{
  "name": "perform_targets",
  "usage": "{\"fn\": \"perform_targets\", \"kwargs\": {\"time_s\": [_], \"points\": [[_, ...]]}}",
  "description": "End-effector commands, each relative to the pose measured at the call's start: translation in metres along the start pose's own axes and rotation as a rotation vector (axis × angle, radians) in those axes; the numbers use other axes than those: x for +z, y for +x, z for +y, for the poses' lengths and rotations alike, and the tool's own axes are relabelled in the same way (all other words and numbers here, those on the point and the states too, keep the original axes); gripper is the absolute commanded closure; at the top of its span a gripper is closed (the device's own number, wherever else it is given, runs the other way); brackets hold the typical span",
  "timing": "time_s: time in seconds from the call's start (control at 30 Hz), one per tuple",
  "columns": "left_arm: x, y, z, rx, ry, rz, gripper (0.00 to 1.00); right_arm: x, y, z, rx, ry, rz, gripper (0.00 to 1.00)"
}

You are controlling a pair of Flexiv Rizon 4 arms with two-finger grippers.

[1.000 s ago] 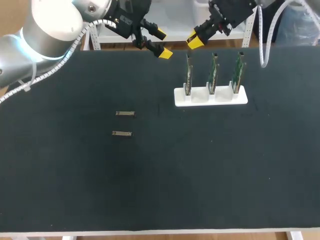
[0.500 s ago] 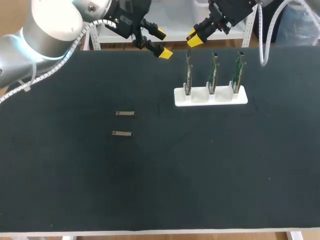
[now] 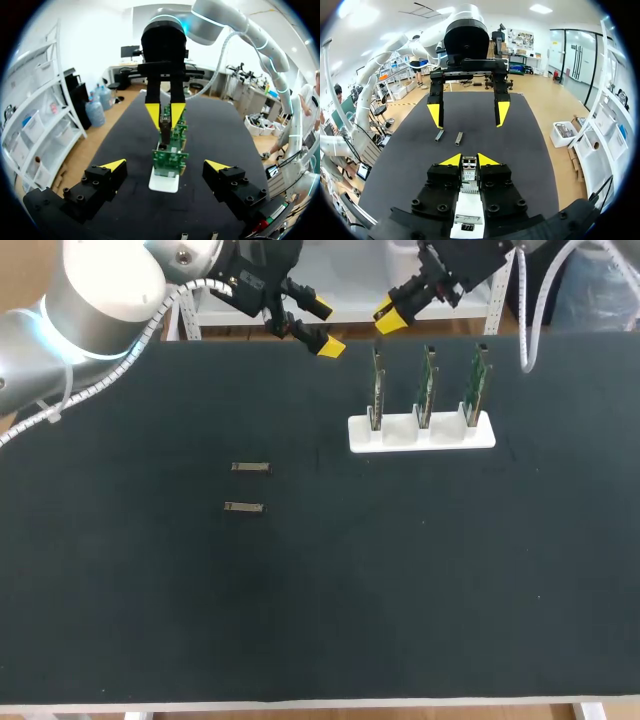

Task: Pick up the optical module with the left hand, and insert it into the network port with the right hand.

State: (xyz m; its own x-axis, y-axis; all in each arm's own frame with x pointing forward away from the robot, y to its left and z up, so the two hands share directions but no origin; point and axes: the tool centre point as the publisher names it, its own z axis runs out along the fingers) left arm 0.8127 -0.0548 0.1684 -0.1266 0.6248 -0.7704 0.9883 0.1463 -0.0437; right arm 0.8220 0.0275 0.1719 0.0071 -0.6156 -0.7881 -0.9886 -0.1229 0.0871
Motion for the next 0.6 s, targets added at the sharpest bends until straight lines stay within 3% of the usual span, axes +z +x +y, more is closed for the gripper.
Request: {"fn": "perform_targets", "kwargs": {"time_s": [0.03, 0.6], "points": [[-0.0002, 0.0, -0.0008, 0.0, -0.002, 0.002, 0.0, -0.0028, -0.0016, -0.0071, 0.009, -0.071, 0.003, 1.0], [-0.0002, 0.0, -0.0008, 0.0, -0.002, 0.002, 0.0, -0.0074, -0.0051, -0.0055, 0.027, -0.017, 0.0, 1.0]]}}
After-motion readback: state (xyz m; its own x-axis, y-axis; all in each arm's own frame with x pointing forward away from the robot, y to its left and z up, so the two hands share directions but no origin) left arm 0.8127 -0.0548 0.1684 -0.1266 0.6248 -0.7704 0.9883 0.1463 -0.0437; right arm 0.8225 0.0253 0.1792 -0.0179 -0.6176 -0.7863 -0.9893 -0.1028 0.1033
